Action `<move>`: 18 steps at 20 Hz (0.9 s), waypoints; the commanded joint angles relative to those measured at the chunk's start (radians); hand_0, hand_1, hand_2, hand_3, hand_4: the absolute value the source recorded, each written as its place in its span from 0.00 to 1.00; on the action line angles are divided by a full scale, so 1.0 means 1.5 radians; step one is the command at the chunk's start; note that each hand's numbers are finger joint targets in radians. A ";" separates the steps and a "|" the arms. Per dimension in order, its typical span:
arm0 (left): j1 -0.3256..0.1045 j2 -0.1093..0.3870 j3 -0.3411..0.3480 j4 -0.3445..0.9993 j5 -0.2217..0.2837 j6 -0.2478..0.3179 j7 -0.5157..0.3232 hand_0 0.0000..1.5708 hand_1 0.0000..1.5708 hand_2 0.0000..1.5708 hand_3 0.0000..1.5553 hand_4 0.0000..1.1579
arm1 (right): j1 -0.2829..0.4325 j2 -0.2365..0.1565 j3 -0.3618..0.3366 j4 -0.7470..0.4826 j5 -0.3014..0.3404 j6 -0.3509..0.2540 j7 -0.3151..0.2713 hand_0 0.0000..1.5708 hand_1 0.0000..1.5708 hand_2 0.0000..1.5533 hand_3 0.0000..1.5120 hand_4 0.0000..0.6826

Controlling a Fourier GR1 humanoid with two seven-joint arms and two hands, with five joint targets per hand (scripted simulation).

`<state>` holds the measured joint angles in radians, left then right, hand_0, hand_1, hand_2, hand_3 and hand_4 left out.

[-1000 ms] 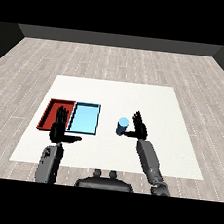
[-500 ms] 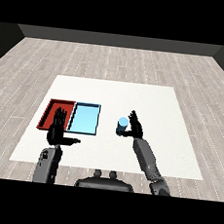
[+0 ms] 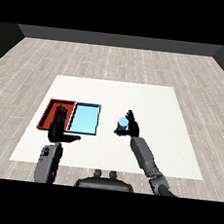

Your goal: Pick the blue can and put it in the blue box

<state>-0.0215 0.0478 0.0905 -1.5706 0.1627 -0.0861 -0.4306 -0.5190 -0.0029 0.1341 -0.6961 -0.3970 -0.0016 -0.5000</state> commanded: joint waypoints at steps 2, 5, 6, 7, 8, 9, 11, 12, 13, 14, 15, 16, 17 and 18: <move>0.019 -0.014 -0.024 -0.072 -0.011 0.023 0.035 0.00 0.00 0.00 0.00 0.00 | 0.001 -0.006 -0.017 0.004 0.019 0.020 0.003 0.00 0.00 0.00 0.00 0.00; 0.036 0.001 0.007 0.011 0.007 -0.020 -0.044 0.00 0.00 0.00 0.00 0.00 | -0.024 0.002 0.058 0.038 -0.038 -0.019 -0.021 0.00 0.00 0.00 0.00 0.00; 0.055 -0.013 -0.020 -0.017 -0.010 -0.012 -0.034 0.00 0.00 0.00 0.00 0.00 | -0.104 0.002 -0.026 0.124 -0.015 0.016 -0.025 0.00 0.00 0.00 0.00 0.00; 0.043 -0.015 -0.026 -0.041 -0.015 0.002 -0.012 0.00 0.00 0.00 0.00 0.00 | -0.043 0.002 0.075 0.061 -0.068 -0.026 -0.029 0.00 0.00 0.00 0.00 0.00; 0.070 -0.016 -0.027 -0.051 -0.018 0.001 -0.020 0.00 0.00 0.00 0.00 0.00 | -0.052 0.002 0.098 0.088 -0.086 -0.047 -0.042 0.00 0.00 0.00 0.00 0.00; 0.017 -0.008 -0.012 -0.033 -0.016 0.016 0.004 0.00 0.00 0.00 0.00 0.00 | -0.017 0.002 0.030 0.048 -0.013 0.007 -0.021 0.00 0.00 0.00 0.00 0.00; -0.011 -0.018 -0.014 0.017 -0.005 0.003 -0.019 0.00 0.00 0.00 0.00 0.00 | -0.111 0.002 0.027 0.163 -0.064 0.018 -0.047 0.00 0.00 0.00 0.00 0.00; 0.044 0.001 -0.008 -0.028 0.007 -0.018 -0.001 0.00 0.00 0.00 0.00 0.00 | -0.086 0.002 0.016 0.107 -0.052 0.019 -0.028 0.00 0.00 0.00 0.00 0.00; -0.009 0.000 0.005 0.009 0.016 -0.011 -0.005 0.00 0.00 0.00 0.00 0.00 | 0.001 -0.013 0.023 0.003 -0.029 0.007 0.005 0.00 0.00 0.00 0.00 0.00; -0.025 0.000 0.014 0.056 -0.001 -0.005 -0.047 0.00 0.00 0.00 0.00 0.00 | -0.095 0.002 0.029 0.120 -0.060 -0.008 -0.024 0.00 0.00 0.00 0.00 0.00; 0.012 -0.003 -0.001 -0.028 0.009 0.002 0.013 0.00 0.00 0.00 0.00 0.00 | -0.103 0.002 0.022 0.142 -0.053 -0.009 -0.044 0.00 0.00 0.00 0.00 0.00; 0.053 -0.027 -0.035 -0.026 -0.030 0.012 -0.028 0.00 0.00 0.00 0.00 0.00 | -0.059 0.002 0.070 0.037 -0.071 -0.060 0.019 0.00 0.00 0.00 0.00 0.00; 0.005 -0.002 -0.011 -0.024 0.002 -0.004 0.012 0.00 0.00 0.00 0.00 0.00 | -0.089 0.002 0.096 0.113 -0.123 -0.069 -0.042 0.00 0.00 0.24 0.00 0.00; 0.051 -0.001 -0.004 -0.017 -0.003 -0.015 -0.041 0.00 0.00 0.00 0.00 0.00 | -0.119 0.002 0.037 0.123 -0.053 -0.077 -0.011 0.67 0.67 0.78 0.75 0.26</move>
<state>0.0146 0.0384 0.0772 -1.5896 0.1576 -0.0925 -0.4553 -0.6413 -0.0021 0.2060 -0.5521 -0.4953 -0.0575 -0.5298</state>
